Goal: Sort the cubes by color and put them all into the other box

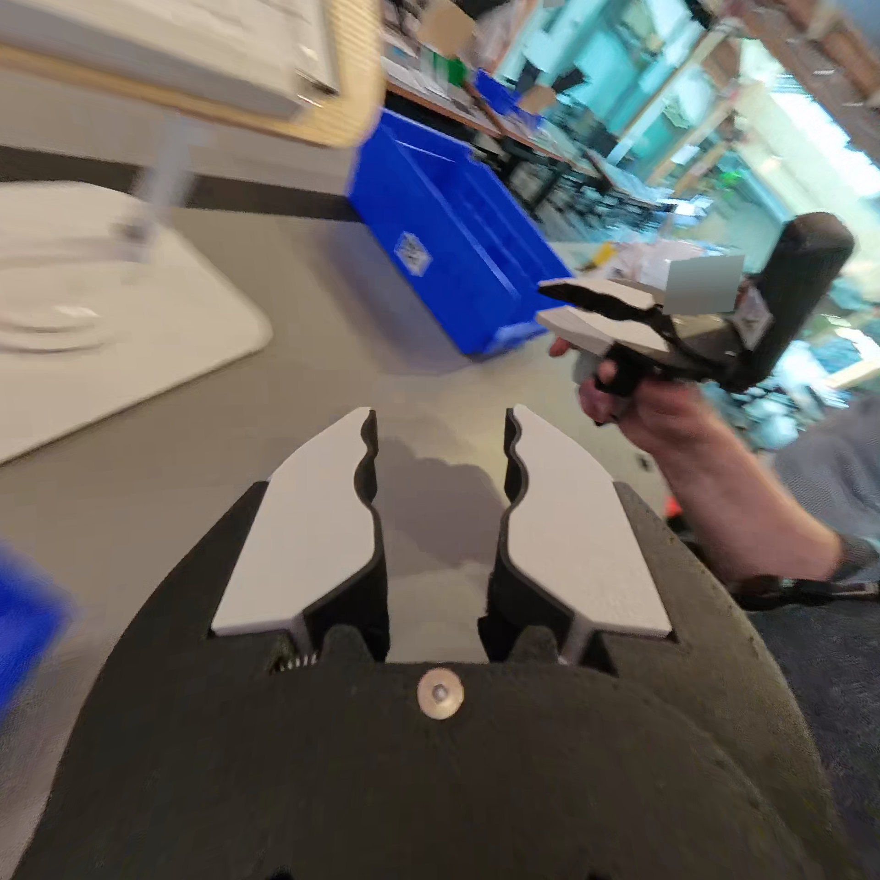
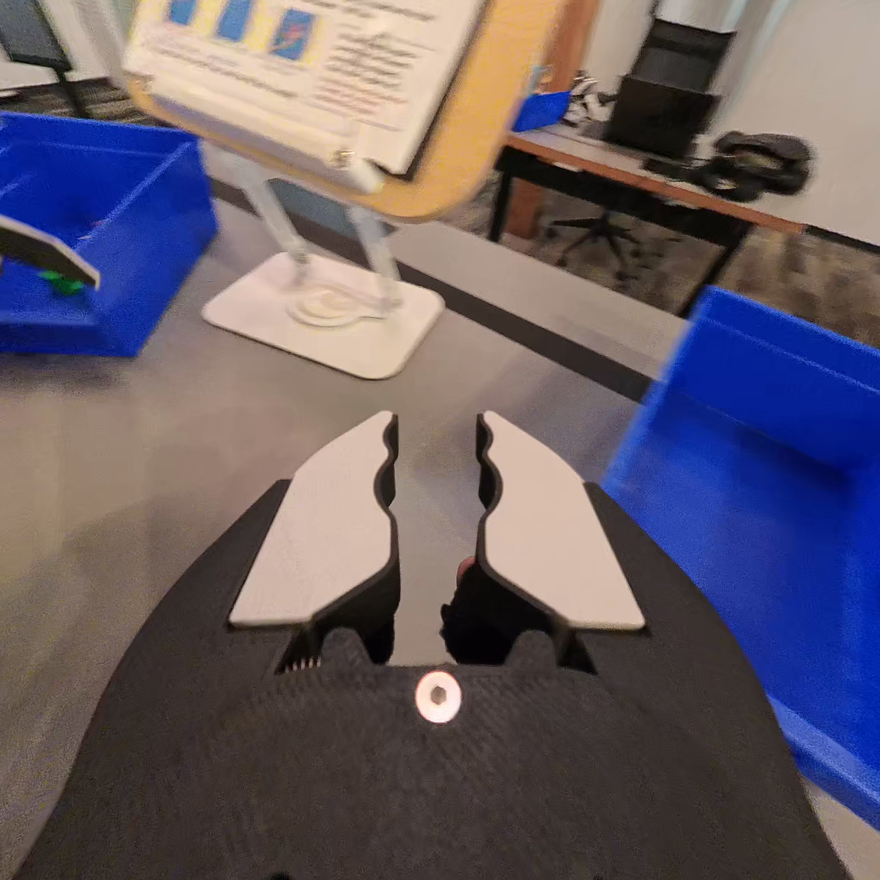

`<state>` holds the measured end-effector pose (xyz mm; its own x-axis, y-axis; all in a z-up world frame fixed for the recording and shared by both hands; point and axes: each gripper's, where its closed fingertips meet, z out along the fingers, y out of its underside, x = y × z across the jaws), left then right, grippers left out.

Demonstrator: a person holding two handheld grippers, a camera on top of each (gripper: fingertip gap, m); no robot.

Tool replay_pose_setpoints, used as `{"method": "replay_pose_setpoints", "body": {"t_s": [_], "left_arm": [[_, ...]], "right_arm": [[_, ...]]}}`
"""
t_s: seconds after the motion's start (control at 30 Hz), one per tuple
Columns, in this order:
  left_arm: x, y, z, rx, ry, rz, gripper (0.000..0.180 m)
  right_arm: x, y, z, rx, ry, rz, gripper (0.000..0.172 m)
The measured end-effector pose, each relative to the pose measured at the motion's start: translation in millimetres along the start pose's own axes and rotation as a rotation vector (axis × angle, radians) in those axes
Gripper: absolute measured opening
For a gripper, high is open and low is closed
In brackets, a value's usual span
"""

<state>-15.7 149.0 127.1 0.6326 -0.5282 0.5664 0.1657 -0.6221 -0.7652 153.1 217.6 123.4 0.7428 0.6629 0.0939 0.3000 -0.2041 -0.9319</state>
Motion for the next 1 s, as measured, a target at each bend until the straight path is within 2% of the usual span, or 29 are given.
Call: {"method": "replay_pose_setpoints", "body": {"t_s": [0.1,0.17,0.23,0.37,0.43,0.47,0.57,0.7,0.83,0.9,1.0], "left_arm": [[-46,-6,-67,0.058,-0.26,0.073,0.052],[-74,-8,-113,0.098,-0.422,0.07,0.059],[-97,-7,-156,0.148,-0.549,0.032,0.064],[-138,12,-226,0.183,-0.761,-0.051,0.074],[-151,23,-251,0.196,-0.812,-0.104,0.075],[-157,31,-258,0.181,-0.826,-0.14,0.081],[-172,61,-261,0.124,-0.82,-0.225,0.083],[-189,82,-254,0.055,-0.772,-0.299,0.072],[-201,79,-248,0.035,-0.696,-0.313,0.047],[-213,77,-252,0.009,-0.711,-0.295,0.037],[-236,68,-266,0.008,-0.725,-0.275,0.033]], "right_arm": [[-67,-7,38,-0.008,-0.14,-0.067,0.036],[-103,-15,61,0.0,-0.176,-0.105,0.039],[-135,-20,84,-0.016,-0.225,-0.118,0.051],[-194,-26,122,-0.081,-0.355,-0.168,0.058],[-222,-22,139,-0.137,-0.435,-0.156,0.059],[-232,-19,147,-0.159,-0.453,-0.149,0.058],[-254,-9,171,-0.206,-0.45,-0.136,0.055],[-275,6,194,-0.258,-0.441,-0.164,0.05],[-292,4,205,-0.265,-0.437,-0.161,0.034],[-302,3,210,-0.272,-0.435,-0.158,0.035],[-315,-1,217,-0.267,-0.433,-0.155,0.035]]}}
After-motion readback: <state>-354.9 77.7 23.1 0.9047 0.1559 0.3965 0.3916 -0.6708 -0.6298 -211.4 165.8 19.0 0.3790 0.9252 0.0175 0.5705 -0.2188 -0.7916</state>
